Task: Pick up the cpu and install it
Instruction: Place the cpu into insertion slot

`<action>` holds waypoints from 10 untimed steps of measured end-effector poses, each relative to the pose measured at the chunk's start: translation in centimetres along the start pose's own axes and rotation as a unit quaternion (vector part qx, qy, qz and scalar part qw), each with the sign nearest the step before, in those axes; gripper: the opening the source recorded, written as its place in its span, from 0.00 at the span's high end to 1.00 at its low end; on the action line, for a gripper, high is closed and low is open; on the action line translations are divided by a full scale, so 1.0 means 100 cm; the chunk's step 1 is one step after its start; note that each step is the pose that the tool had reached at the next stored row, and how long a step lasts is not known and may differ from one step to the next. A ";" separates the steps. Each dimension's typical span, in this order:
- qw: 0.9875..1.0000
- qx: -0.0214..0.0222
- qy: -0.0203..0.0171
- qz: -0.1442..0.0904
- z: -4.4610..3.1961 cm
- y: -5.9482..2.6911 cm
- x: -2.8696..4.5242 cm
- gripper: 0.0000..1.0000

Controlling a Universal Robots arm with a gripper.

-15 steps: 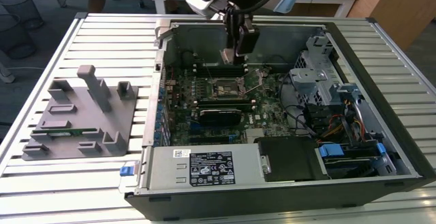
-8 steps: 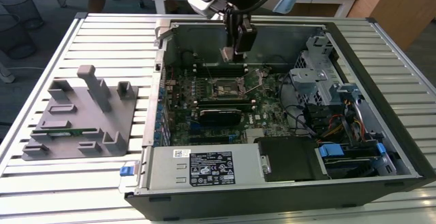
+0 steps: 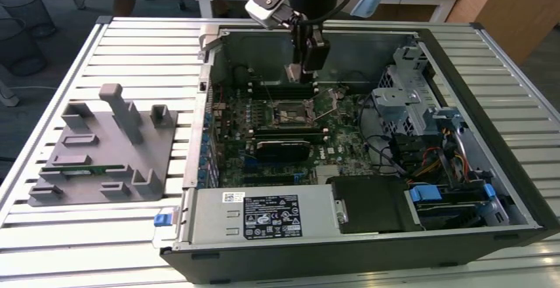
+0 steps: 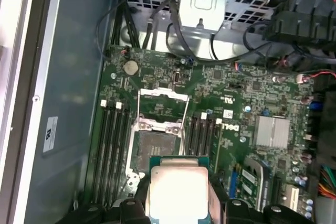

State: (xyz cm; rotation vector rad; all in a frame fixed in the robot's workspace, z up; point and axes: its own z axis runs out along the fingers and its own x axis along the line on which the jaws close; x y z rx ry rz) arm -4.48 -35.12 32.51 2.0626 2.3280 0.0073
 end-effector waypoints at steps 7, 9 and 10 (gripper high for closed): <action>1.000 0.001 -0.001 0.025 0.0123 0.0005 0.0047 0.47; 0.999 0.001 -0.001 0.033 0.0158 0.0005 0.0064 0.47; 0.999 0.001 -0.001 0.033 0.0176 0.0007 0.0078 0.47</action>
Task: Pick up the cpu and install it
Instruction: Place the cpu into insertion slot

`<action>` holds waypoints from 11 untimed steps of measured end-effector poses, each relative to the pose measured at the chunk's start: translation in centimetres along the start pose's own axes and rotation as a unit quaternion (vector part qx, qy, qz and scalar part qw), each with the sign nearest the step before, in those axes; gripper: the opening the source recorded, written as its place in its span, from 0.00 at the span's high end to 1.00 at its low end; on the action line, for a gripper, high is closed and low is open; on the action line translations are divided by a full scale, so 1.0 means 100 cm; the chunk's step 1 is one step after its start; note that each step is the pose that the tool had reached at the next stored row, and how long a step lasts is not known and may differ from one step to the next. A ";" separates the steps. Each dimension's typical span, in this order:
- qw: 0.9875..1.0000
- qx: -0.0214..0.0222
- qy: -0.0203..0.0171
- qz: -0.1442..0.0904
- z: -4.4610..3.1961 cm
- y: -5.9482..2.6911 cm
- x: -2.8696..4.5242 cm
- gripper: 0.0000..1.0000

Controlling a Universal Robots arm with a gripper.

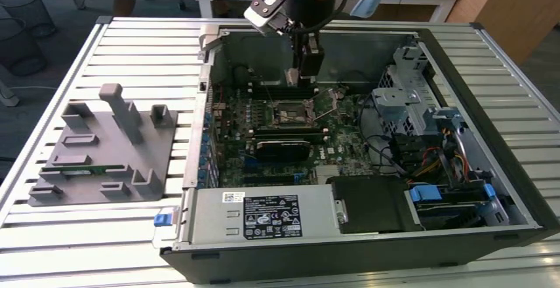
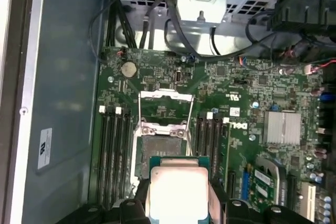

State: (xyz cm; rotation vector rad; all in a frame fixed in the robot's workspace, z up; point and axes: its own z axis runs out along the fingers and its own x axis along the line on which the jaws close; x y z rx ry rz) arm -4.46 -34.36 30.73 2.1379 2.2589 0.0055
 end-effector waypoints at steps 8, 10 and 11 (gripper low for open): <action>1.000 0.000 0.000 -0.004 0.0144 0.0000 0.0061 0.47; 1.000 0.000 0.000 -0.004 0.0180 -0.0002 0.0062 0.47; 1.000 0.000 0.000 -0.004 0.0198 -0.0003 0.0063 0.47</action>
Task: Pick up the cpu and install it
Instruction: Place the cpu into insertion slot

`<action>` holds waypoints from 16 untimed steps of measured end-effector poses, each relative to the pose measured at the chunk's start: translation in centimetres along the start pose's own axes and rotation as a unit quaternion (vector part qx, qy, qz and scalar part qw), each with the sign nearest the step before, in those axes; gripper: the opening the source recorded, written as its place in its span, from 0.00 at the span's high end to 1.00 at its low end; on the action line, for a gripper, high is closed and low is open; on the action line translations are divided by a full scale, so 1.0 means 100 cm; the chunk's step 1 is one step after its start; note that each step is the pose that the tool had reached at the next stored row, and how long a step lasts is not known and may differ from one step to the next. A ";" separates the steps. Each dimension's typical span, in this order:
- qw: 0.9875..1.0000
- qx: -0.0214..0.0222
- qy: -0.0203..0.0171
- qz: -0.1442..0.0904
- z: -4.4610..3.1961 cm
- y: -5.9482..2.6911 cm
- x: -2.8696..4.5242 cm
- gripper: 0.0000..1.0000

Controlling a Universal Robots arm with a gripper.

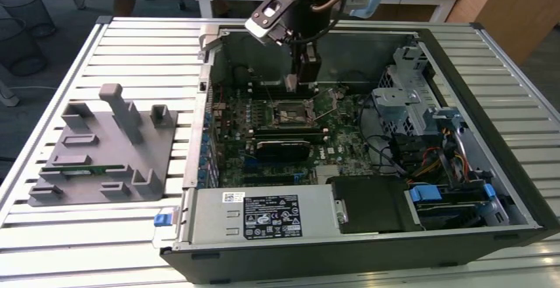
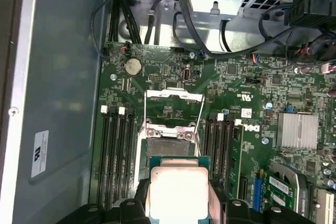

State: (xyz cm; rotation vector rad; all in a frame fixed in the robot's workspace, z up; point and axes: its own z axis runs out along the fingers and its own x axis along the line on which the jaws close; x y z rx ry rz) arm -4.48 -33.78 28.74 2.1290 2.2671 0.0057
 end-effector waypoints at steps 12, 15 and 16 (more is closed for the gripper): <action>1.000 -0.001 0.000 -0.010 0.0204 -0.0021 0.0007 0.47; 1.000 -0.001 0.000 -0.010 0.0246 -0.0023 0.0008 0.47; 1.000 -0.001 0.000 -0.010 0.0262 -0.0024 0.0008 0.47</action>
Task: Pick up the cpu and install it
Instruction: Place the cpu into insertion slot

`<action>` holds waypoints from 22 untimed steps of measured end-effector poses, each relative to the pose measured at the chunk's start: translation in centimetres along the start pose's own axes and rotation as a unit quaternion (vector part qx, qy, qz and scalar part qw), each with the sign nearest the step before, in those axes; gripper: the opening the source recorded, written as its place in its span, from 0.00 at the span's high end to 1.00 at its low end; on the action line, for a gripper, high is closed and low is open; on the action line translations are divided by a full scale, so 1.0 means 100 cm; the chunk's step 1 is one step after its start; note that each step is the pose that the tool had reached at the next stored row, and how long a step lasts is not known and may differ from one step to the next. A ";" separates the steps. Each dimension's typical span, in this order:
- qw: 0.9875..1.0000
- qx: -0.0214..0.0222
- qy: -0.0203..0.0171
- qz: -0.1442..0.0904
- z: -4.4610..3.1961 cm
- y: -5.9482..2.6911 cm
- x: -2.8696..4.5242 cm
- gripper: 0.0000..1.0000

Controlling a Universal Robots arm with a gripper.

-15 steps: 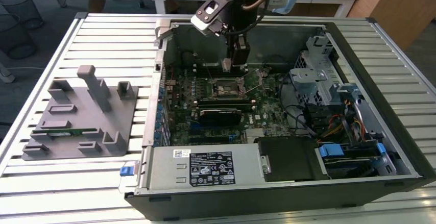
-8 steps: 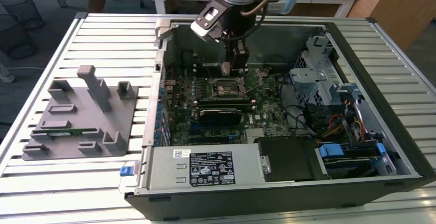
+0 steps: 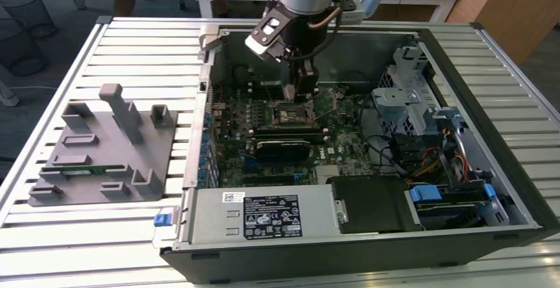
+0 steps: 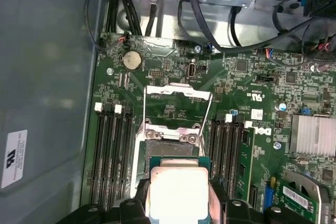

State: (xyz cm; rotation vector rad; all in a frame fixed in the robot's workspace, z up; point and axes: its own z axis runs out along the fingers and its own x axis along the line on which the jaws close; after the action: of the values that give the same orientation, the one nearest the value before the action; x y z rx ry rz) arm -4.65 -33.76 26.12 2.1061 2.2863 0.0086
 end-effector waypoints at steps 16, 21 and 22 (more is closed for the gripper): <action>1.000 -0.001 0.000 0.005 0.0261 -0.0034 0.0007 0.47; 1.000 -0.001 -0.001 0.005 0.0311 -0.0036 0.0008 0.47; 1.000 -0.001 -0.001 0.005 0.0311 -0.0036 0.0008 0.47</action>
State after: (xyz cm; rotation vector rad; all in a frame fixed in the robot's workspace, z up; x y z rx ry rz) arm -4.93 -33.76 23.00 2.1170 2.2733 0.0097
